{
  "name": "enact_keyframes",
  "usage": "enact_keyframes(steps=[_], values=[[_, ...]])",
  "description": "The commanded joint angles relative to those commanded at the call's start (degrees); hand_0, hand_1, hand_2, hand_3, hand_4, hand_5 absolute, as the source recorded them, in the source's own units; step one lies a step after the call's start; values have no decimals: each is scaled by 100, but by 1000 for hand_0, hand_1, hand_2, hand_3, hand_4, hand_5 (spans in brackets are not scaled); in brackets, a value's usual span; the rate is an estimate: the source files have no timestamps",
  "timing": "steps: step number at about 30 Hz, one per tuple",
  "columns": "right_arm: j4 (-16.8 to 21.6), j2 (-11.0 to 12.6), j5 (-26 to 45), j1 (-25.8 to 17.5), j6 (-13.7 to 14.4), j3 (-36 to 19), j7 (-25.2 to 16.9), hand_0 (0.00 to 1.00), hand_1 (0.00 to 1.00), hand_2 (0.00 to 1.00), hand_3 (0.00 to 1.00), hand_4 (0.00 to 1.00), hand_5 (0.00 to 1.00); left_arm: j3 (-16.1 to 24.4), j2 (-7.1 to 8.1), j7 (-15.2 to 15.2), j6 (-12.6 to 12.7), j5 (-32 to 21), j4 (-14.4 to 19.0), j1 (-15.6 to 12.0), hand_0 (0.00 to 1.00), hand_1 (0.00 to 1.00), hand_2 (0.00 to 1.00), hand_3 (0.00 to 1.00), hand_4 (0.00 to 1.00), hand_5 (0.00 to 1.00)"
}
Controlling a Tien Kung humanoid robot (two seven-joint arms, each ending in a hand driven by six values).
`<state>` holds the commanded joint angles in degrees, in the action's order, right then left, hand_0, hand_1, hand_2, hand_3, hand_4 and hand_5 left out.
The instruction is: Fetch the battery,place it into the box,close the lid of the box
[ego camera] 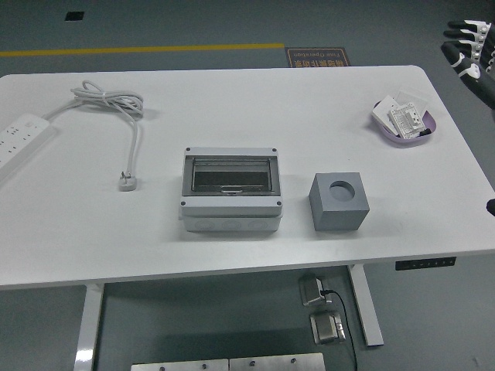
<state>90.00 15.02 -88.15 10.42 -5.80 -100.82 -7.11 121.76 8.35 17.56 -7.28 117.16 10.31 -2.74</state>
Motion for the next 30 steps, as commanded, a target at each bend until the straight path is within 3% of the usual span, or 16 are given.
enact_keyframes(steps=[7, 18, 25, 30], values=[[70, -63, 33, -22, 35, -74, -29, 779, 747, 749, 766, 998, 684, -20, 15, 5, 11, -84, 0, -32, 642, 660, 712, 833, 881, 646], [190, -169, 412, -60, 128, 16, -116, 785, 749, 753, 773, 998, 701, -30, -24, -50, -27, -36, 0, 155, 642, 660, 712, 832, 881, 644], [301, -197, 1157, -169, 160, 116, -287, 784, 749, 753, 773, 998, 699, -134, -74, -87, -74, -26, 0, 142, 642, 659, 712, 831, 880, 644], [333, -200, 1798, -251, 135, 166, -387, 786, 749, 754, 774, 998, 706, -457, -110, -192, -83, -211, 0, 152, 642, 660, 711, 830, 879, 641]])
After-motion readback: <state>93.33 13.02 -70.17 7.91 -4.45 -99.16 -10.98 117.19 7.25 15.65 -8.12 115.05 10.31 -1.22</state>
